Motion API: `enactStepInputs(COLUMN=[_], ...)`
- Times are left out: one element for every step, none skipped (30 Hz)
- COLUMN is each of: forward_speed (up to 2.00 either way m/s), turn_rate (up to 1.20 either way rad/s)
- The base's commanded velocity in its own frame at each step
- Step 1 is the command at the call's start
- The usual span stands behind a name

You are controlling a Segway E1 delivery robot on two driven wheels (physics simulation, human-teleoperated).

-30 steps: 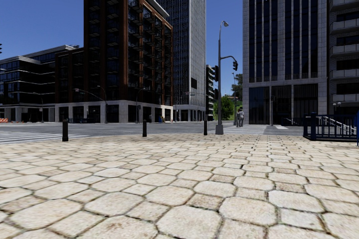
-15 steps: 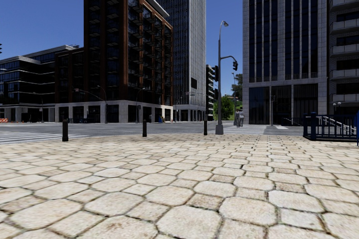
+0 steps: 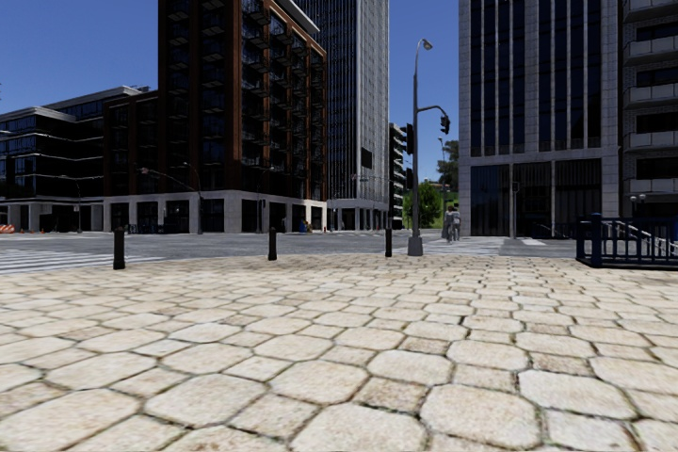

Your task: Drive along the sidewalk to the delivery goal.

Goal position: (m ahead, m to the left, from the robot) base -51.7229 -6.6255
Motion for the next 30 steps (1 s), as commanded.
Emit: enactStepInputs(forward_speed=[0.69,0.69,0.69,0.69,0.69,0.69,0.69,0.69,0.69,0.70,0.70,0.70,0.70,0.70,0.70,0.70,0.70,0.70,0.72,0.76,0.81,0.84,0.84,0.88,0.90,0.91,0.92,0.92,0.93,0.94], turn_rate=[0.00,0.00,0.00,0.00,0.08,0.14,0.18,0.18,0.23,0.24,0.25,0.29,0.29,0.34,0.36,0.36,0.36,0.36,0.36,0.36,0.37,0.38,0.38,0.42,0.45,0.46,0.48,0.48,0.49,0.49])
